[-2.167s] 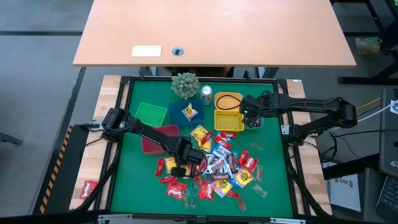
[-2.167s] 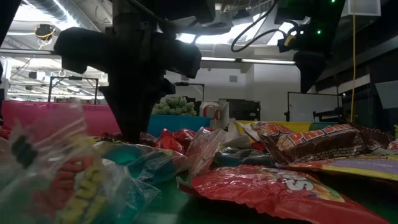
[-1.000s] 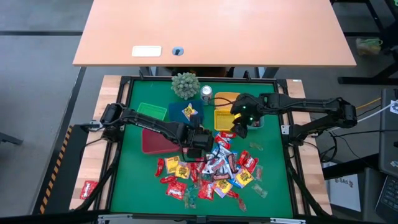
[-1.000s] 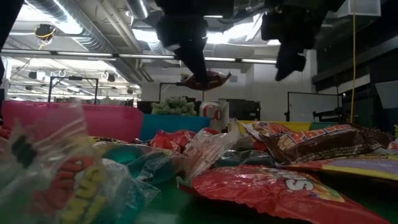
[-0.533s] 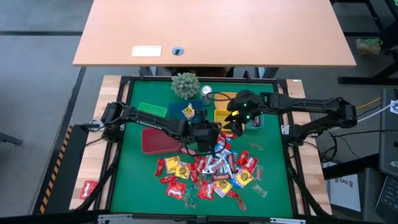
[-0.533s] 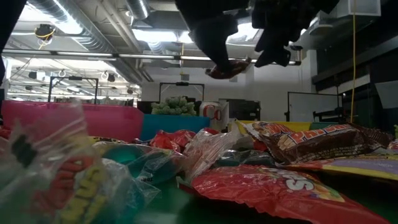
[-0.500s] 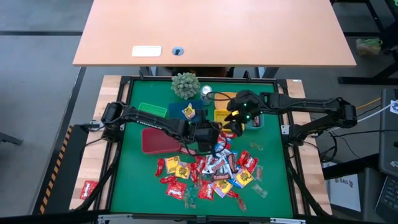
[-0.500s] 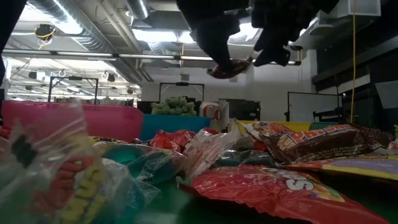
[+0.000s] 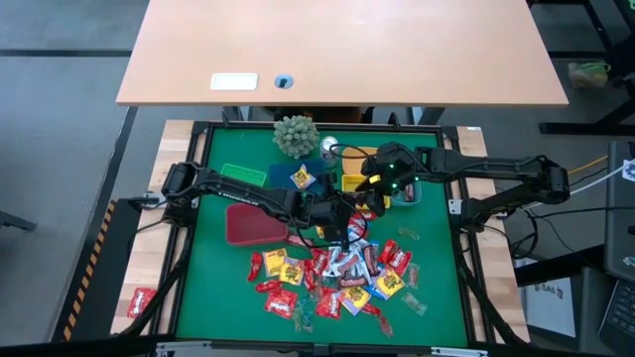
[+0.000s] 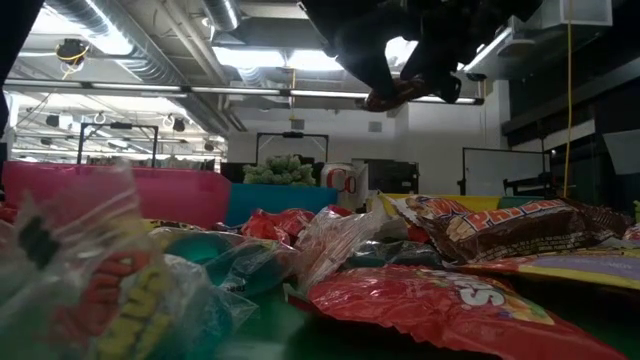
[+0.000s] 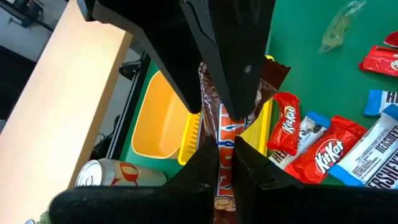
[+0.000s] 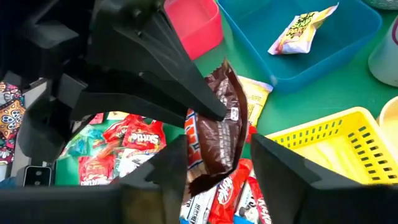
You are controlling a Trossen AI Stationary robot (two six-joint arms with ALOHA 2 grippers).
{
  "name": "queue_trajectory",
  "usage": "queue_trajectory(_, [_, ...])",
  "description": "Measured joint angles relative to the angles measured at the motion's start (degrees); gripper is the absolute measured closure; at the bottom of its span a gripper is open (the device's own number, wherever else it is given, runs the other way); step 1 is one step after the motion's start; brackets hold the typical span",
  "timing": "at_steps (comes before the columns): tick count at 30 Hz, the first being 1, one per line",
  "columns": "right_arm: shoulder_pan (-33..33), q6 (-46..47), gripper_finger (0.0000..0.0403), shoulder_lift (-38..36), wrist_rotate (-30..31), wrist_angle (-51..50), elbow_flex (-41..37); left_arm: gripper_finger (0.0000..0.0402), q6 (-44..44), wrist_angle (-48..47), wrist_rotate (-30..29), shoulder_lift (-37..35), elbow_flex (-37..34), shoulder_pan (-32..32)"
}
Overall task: Sort candy
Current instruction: Put the brown candy into the green bin
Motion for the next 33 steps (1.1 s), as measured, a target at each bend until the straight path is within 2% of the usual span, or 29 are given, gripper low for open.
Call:
queue_trajectory(8, [0.0,0.0,0.0351,0.0,-0.5,0.2,0.0,0.0388,0.1,0.2,0.1,0.0,0.0,0.1])
queue_trajectory(12, [0.0,-0.2,0.0388,0.0,-0.5,0.2,0.0,0.0374,0.1,0.2,0.2,0.0,0.0,0.1])
queue_trajectory(21, [0.0,-1.4,0.0382,0.0,0.2,-0.6,0.0,0.0271,-0.4,1.3,0.2,0.0,0.0,0.1])
queue_trajectory(25, [-0.8,-3.2,0.0391,-0.7,1.8,-3.4,0.0,0.0247,-0.4,2.1,0.2,0.0,0.0,0.1])
queue_trajectory(28, [-2.1,-3.3,0.039,-1.9,6.2,-7.6,0.0,0.0242,-0.5,2.1,0.2,0.0,0.0,0.1])
queue_trajectory(33, [-4.7,-3.4,0.0385,-4.0,19.1,-18.3,0.0,0.0241,-0.5,2.0,0.4,0.0,0.0,0.1])
